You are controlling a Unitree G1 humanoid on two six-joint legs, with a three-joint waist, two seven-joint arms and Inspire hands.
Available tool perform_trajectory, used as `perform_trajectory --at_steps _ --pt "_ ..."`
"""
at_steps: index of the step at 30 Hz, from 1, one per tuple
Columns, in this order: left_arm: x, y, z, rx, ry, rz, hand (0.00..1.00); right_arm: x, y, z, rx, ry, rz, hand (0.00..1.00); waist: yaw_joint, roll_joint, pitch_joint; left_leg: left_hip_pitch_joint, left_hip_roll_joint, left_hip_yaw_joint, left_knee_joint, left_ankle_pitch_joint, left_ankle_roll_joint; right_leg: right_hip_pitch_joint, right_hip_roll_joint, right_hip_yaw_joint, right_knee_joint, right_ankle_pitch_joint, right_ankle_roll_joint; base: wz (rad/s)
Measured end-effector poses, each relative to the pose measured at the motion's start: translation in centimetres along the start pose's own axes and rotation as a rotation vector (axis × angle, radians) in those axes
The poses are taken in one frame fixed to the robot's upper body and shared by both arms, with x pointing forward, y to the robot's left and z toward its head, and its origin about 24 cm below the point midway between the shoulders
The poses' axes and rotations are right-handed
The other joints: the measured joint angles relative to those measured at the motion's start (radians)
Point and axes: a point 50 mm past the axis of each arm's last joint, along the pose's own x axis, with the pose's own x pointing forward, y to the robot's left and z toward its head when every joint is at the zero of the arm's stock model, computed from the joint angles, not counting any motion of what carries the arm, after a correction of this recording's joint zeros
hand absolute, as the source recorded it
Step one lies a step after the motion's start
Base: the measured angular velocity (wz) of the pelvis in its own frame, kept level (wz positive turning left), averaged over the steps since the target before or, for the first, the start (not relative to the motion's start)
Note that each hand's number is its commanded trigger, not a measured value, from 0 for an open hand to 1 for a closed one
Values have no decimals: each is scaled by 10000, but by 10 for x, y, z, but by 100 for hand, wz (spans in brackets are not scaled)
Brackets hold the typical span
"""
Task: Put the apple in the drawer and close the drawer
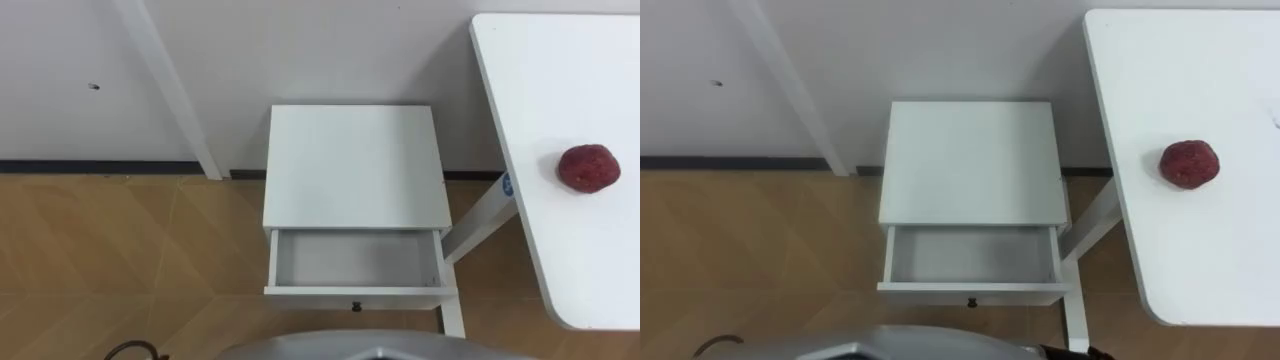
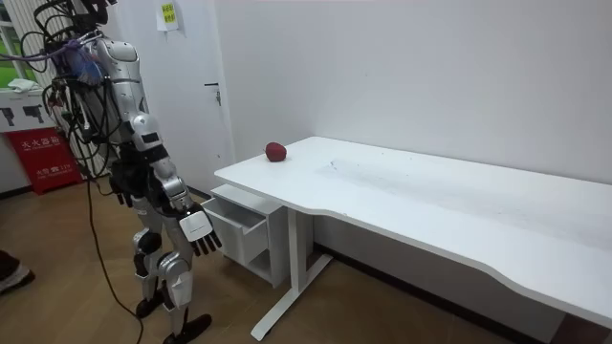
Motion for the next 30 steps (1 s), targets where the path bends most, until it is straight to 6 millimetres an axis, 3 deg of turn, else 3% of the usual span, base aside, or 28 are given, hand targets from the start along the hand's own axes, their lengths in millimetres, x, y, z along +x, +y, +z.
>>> perform_trajectory --at_steps 9,15,21,25,27,30 --pt "0 1 3 -19 -167 23 0 0 -1 0 134 -10 -122 0 8 -27 2 -9 7 58 -1 0 0 -73 2 42 15 0 0 0" --pt "0 1 3 -49 -210 51 0 0 -5 -4 1352 128 -443 0 -52 -15 6 -25 15 79 -2 -12 1 -93 9 42 15 -4 6 -1" --pt "0 5 -1 -508 -38 293 0 -1 -8 -8 3790 191 -689 0 -362 -73 -13 -50 13 80 -20 -13 1 -99 6 27 -1 -8 12 0" --pt "0 6 -6 -878 85 421 0 -1 -15 -7 6986 98 -1212 0 -578 -72 -26 -16 15 168 -17 -47 5 -117 -1 107 6 -14 20 -5" --pt "0 9 -9 -1289 241 521 0 -2 -20 -8 8873 124 -1512 0 -791 -12 -85 -16 14 174 -5 -61 10 -123 -3 121 15 -15 22 -2" --pt "0 12 -13 -1471 326 635 0 -2 -25 -6 10790 -14 -1897 0 -1037 -26 -106 -27 14 178 7 -64 11 -118 -3 115 27 -17 26 0"
